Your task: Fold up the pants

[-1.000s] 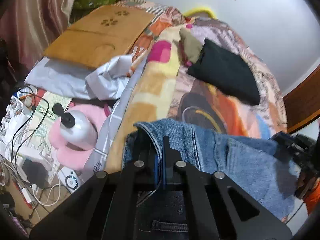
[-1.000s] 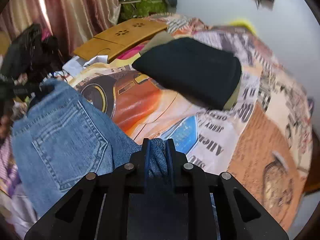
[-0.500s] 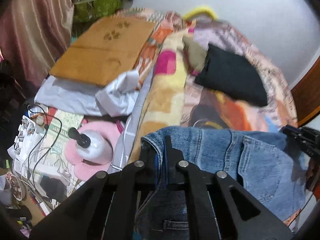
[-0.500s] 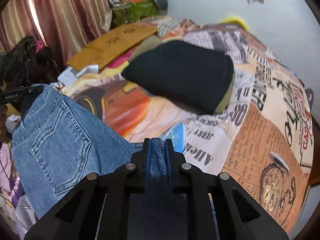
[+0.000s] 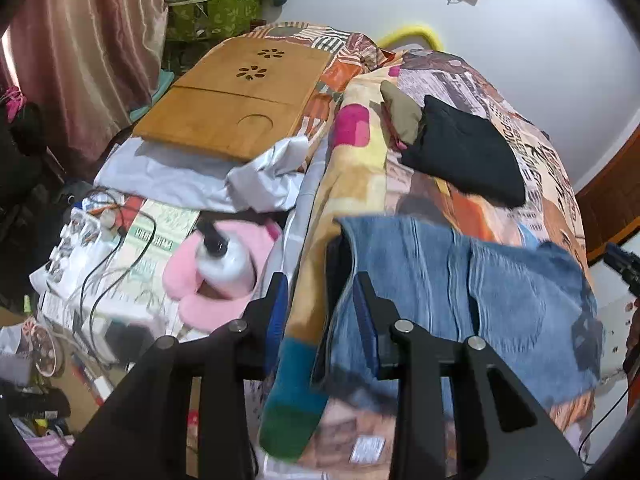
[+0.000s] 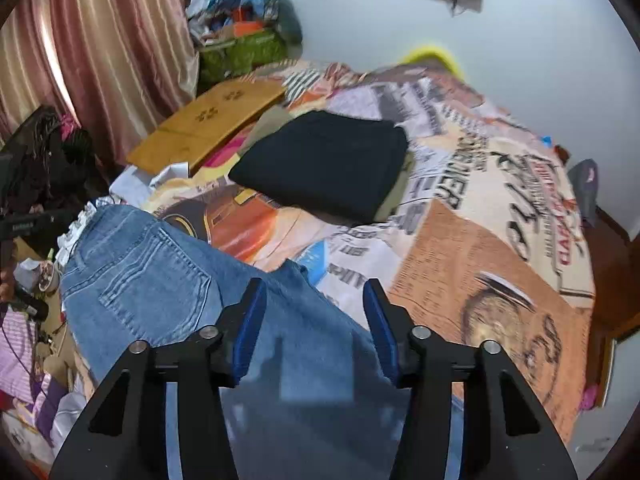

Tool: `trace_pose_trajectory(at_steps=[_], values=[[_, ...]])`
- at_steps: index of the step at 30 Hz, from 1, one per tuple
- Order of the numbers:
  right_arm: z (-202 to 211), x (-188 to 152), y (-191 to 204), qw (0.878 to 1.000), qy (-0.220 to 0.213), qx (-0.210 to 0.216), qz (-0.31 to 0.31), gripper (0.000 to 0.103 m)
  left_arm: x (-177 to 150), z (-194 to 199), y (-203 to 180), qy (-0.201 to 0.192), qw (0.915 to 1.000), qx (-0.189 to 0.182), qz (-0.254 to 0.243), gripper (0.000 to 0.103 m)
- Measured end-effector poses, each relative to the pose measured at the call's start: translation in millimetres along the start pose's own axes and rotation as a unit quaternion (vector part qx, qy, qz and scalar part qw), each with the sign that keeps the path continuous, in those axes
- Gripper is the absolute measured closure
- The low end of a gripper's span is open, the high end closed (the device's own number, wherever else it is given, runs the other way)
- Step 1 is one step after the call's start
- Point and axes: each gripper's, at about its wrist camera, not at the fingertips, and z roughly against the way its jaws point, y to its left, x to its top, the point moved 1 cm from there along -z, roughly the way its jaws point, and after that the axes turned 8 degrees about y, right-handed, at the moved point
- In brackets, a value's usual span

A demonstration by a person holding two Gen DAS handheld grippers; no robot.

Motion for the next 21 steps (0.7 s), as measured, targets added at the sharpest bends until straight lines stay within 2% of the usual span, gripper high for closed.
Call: trace_pose_trajectory(at_steps=[4, 11, 14, 18, 21], values=[[23, -27, -7, 0.999, -0.008, -0.023, -0.021, 0.052, -39, 3, 3, 0.001, 0.9999, -0.002, -0.017, 0.062], [43, -80, -21, 0.995, -0.014, -0.055, -0.077, 0.051, -91, -14, -18, 0.016, 0.9985, -0.025, -0.045, 0.062], [46, -103, -30, 0.992, -0.015, -0.064, -0.109, 0.051, -100, -25, -32, 0.021, 0.9976, -0.041, -0.052, 0.061], [44, -126, -44, 0.987, -0.009, -0.069, -0.148, 0.051, -100, -52, -43, 0.047, 0.9967, -0.044, -0.05, 0.061], [44, -142, -51, 0.983, -0.005, -0.078, -0.167, 0.051, -96, -58, -44, 0.033, 0.998, -0.044, -0.031, 0.061]])
